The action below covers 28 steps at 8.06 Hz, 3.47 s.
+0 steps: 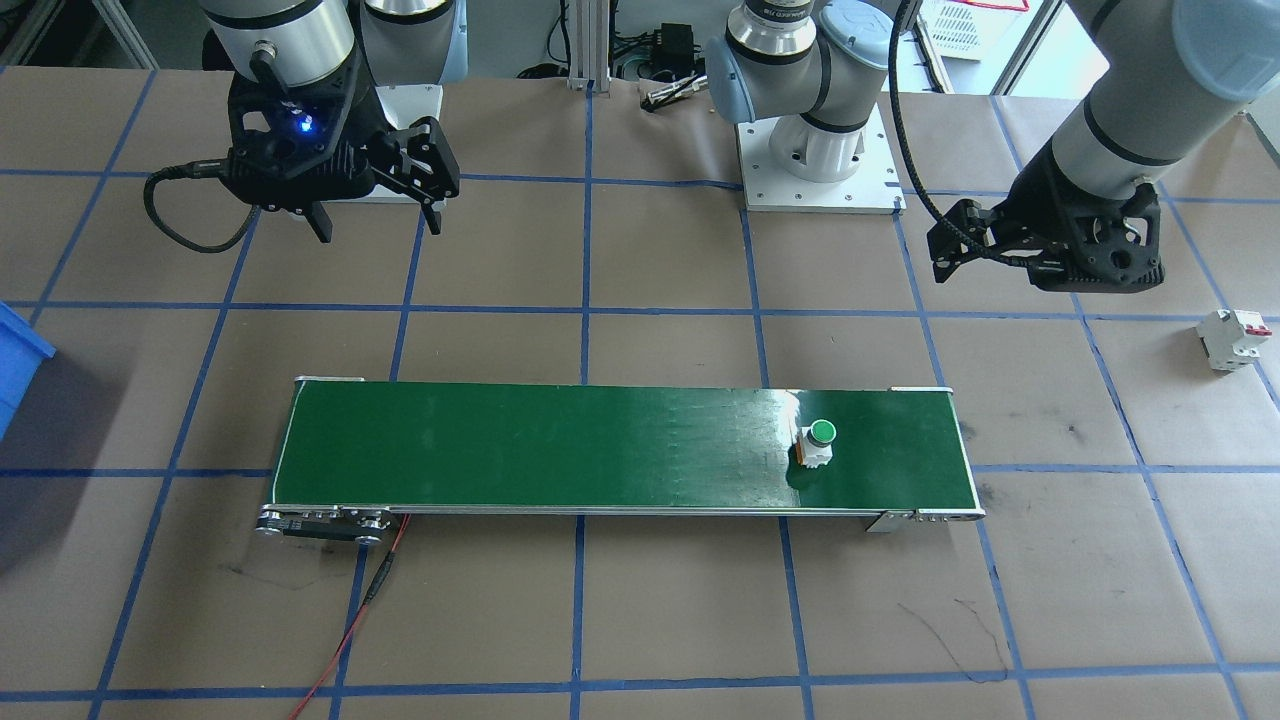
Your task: Move button from left to right
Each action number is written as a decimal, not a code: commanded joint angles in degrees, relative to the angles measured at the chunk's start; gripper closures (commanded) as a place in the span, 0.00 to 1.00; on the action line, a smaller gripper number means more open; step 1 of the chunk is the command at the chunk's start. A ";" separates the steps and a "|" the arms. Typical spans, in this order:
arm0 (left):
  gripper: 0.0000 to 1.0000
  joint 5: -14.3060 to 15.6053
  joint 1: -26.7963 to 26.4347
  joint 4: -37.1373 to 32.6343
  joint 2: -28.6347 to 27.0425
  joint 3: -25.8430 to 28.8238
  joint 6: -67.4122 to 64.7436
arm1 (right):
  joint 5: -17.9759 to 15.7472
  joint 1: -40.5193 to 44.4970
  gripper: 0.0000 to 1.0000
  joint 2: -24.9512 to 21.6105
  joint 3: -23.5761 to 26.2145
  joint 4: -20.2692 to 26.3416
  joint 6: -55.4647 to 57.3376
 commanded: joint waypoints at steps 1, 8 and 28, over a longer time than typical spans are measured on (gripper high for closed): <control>0.00 0.23 0.21 -0.33 0.49 0.01 0.05 | 0.63 -0.19 0.00 1.95 0.00 -4.55 0.08; 0.00 -0.12 0.12 1.15 -0.30 -0.08 0.05 | 0.02 -1.69 0.00 12.95 6.21 -22.44 3.22; 0.00 0.05 -0.23 5.82 0.84 -0.70 0.05 | 0.38 4.30 0.00 17.96 9.40 -32.07 11.45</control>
